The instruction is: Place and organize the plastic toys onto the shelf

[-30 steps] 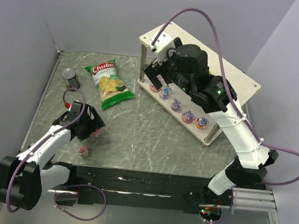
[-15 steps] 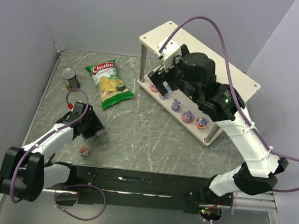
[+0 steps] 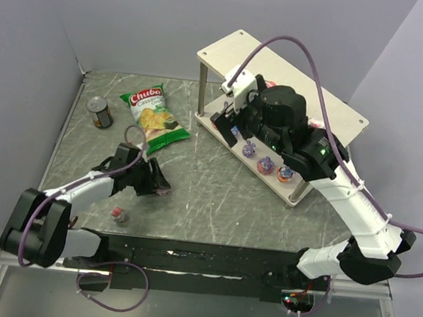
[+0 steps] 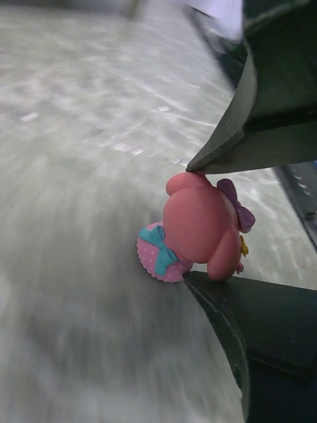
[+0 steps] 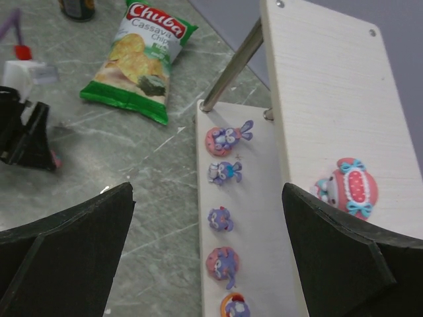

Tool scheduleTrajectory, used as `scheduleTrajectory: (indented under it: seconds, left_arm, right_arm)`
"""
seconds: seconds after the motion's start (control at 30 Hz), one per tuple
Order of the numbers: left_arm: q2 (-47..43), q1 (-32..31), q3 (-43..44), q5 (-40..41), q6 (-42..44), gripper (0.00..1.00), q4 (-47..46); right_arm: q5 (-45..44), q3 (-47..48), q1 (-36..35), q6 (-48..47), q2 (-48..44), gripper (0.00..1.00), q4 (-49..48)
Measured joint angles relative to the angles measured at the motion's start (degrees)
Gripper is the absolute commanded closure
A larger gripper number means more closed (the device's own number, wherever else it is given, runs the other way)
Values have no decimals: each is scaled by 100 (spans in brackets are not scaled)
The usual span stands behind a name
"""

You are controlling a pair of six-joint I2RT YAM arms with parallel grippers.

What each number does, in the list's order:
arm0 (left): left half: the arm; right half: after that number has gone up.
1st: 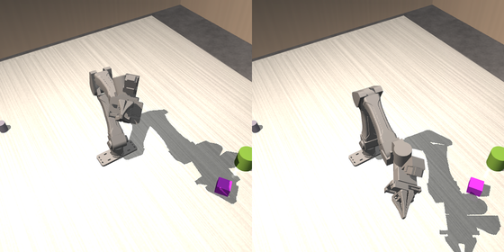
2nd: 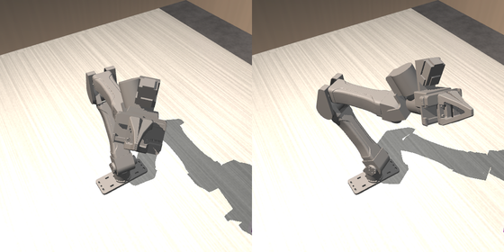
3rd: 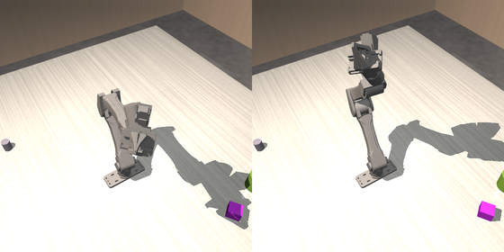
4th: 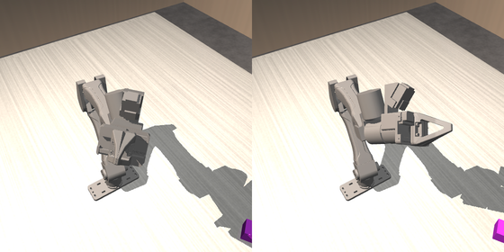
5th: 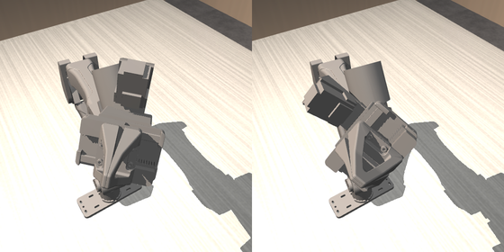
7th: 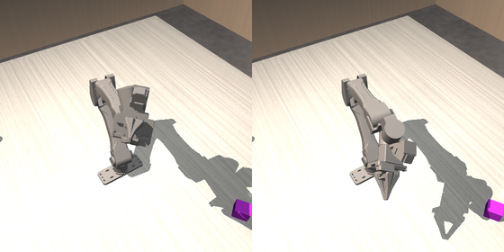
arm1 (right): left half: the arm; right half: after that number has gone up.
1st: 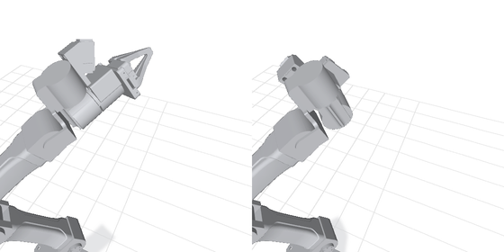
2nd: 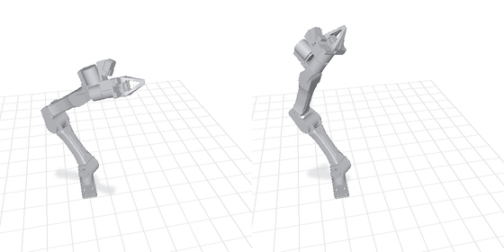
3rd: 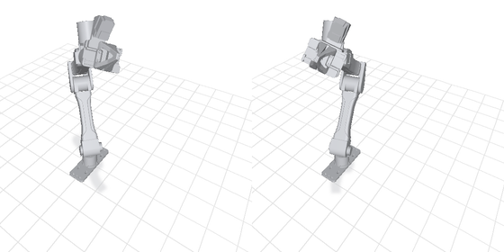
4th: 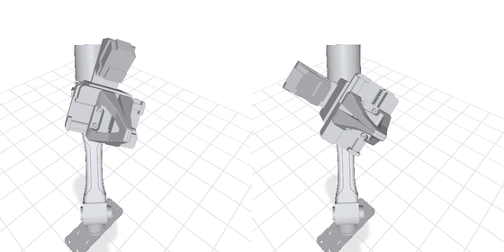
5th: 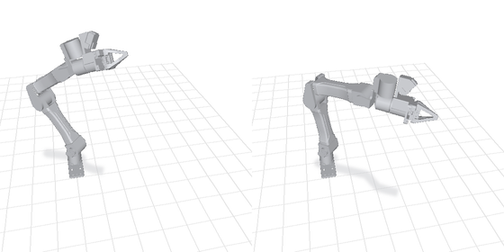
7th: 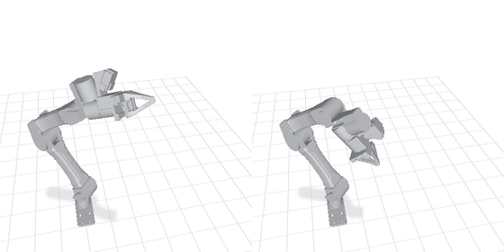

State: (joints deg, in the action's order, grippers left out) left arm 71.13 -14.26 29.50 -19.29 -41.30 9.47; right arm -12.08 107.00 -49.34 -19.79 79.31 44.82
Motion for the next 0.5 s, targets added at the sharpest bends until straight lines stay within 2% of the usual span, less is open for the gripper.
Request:
scheduleTrajectory:
  seconds: [0.17, 0.27, 0.37, 0.5]
  left_arm:
    - [671, -634, 463, -546, 662, 52, 9]
    - [953, -946, 820, -640, 1054, 45, 72]
    - [1172, -1152, 1141, -623, 1335, 32, 173]
    - [1237, -1300, 1274, -522, 1521, 28, 247]
  right_arm:
    - [568, -616, -304, 17, -258, 1, -221]
    - [861, -903, -560, -15, -337, 1, -317]
    - [1126, -1189, -756, -15, -358, 1, -494]
    - [1220, -1561, -817, 50, -382, 1, -629]
